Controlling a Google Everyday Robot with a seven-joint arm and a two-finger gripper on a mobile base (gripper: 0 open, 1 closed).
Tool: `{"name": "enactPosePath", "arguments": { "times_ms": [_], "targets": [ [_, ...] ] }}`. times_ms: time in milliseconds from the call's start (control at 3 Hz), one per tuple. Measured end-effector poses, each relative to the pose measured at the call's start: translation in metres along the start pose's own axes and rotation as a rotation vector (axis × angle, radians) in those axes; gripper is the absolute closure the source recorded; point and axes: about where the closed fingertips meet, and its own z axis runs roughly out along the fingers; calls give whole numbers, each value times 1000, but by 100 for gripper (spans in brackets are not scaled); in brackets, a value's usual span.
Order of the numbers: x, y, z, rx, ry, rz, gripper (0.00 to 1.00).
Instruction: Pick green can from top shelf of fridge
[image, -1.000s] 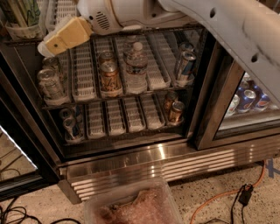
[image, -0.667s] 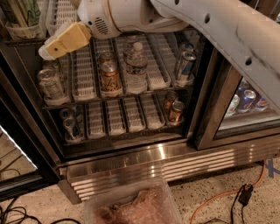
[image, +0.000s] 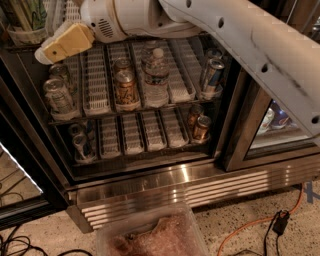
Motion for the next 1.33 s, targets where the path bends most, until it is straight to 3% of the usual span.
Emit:
{"name": "enactPosePath", "arguments": {
  "times_ms": [1000,1333],
  "targets": [
    [-12,3,39,-75,-86,-10,0],
    [-12,3,39,-75,-86,-10,0]
  ]
}}
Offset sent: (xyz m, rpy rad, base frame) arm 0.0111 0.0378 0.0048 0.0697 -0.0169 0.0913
